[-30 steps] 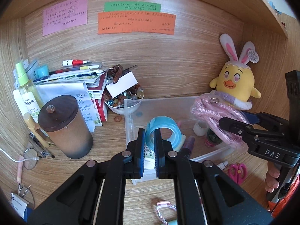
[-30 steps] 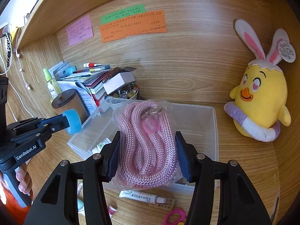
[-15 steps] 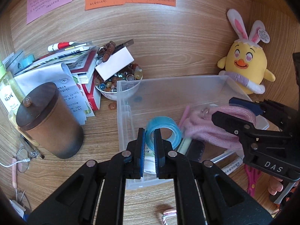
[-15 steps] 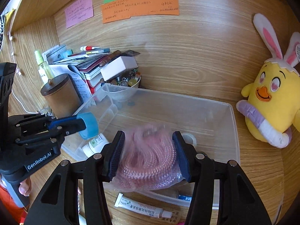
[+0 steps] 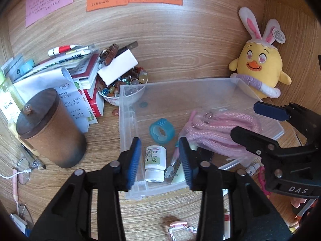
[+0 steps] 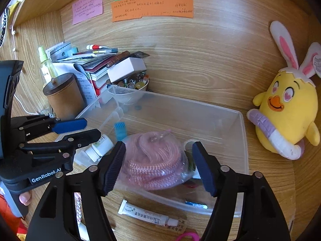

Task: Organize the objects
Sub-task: 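Carry both items over the clear box and open both tools to drop them, then grasp the braided cord with the left tool while the right tool grasps the pink scissors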

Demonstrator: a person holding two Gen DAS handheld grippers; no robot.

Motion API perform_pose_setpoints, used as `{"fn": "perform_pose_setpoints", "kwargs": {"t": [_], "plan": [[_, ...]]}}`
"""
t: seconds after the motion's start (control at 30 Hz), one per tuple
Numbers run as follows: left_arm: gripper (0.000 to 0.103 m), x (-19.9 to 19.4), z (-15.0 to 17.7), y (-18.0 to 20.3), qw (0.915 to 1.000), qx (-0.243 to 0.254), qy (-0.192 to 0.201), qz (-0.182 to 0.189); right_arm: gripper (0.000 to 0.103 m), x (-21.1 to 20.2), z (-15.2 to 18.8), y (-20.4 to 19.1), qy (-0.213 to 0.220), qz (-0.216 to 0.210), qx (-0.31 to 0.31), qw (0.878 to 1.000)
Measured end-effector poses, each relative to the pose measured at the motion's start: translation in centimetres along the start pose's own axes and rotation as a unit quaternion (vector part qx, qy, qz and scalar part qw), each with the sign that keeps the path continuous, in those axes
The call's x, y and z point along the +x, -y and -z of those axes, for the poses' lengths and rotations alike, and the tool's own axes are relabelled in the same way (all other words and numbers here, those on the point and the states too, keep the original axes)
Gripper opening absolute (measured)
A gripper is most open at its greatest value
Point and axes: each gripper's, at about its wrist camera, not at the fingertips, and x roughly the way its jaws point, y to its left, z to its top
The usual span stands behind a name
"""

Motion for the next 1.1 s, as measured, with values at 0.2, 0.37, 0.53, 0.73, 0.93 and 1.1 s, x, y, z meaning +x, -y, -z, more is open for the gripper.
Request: {"fn": "perform_pose_setpoints", "kwargs": {"t": [0.2,0.37,0.53,0.73,0.93,1.1], "plan": [[0.07,-2.4,0.2,0.0,0.9997,-0.007,0.024,-0.002,0.075,-2.4,0.8,0.0,0.015,0.008,-0.013,1.0],[0.089,-4.3,0.8,-0.2,0.9993,-0.012,0.036,-0.006,0.083,-4.4,1.9,0.6,0.025,0.014,-0.005,1.0],[0.097,-5.4,2.3,-0.3,0.9994,-0.011,0.031,-0.009,0.084,-5.9,3.2,1.5,0.027,0.012,0.007,1.0],[0.098,-5.1,4.8,0.0,0.9998,0.0,0.004,-0.017,0.084,-6.5,5.4,2.3,0.012,0.021,0.027,0.999],[0.098,-3.0,7.4,0.4,0.9987,0.003,-0.051,0.007,0.084,-5.8,8.3,2.9,-0.027,0.041,0.039,0.998],[0.098,-1.8,9.0,0.8,0.9968,0.004,-0.079,0.012,0.084,-5.5,10.8,3.5,-0.065,0.024,0.069,0.995]]}}
